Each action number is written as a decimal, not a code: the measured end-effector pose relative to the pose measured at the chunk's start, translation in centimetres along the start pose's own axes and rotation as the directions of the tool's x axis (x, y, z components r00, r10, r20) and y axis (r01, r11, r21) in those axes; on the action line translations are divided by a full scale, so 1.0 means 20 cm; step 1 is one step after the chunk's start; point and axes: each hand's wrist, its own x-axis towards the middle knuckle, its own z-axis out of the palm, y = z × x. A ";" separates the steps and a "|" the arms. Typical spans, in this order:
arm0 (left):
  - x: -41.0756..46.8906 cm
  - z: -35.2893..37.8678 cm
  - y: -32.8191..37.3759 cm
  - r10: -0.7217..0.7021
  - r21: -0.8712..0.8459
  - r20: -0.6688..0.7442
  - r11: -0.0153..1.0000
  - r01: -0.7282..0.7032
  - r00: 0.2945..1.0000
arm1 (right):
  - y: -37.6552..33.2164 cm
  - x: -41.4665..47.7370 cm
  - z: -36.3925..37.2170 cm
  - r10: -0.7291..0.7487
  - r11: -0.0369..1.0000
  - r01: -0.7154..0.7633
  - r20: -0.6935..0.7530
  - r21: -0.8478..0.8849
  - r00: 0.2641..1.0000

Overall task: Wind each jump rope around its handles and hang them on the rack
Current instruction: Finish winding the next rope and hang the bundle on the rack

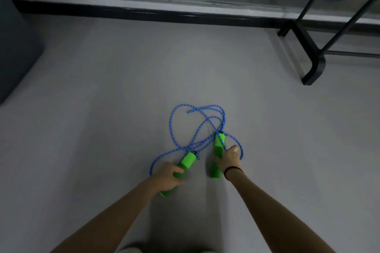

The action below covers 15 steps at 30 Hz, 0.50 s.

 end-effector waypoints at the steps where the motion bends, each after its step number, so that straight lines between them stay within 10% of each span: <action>1: 0.00 0.00 0.00 0.001 0.002 0.006 1.000 -0.002 1.000 | 0.01 -0.01 0.02 -0.007 1.000 0.007 0.021 -0.004 1.000; 15: 0.02 0.08 0.01 -0.092 -0.033 -0.151 0.996 0.088 0.984 | -0.10 -0.18 0.13 -0.037 0.991 -0.020 0.416 0.134 0.909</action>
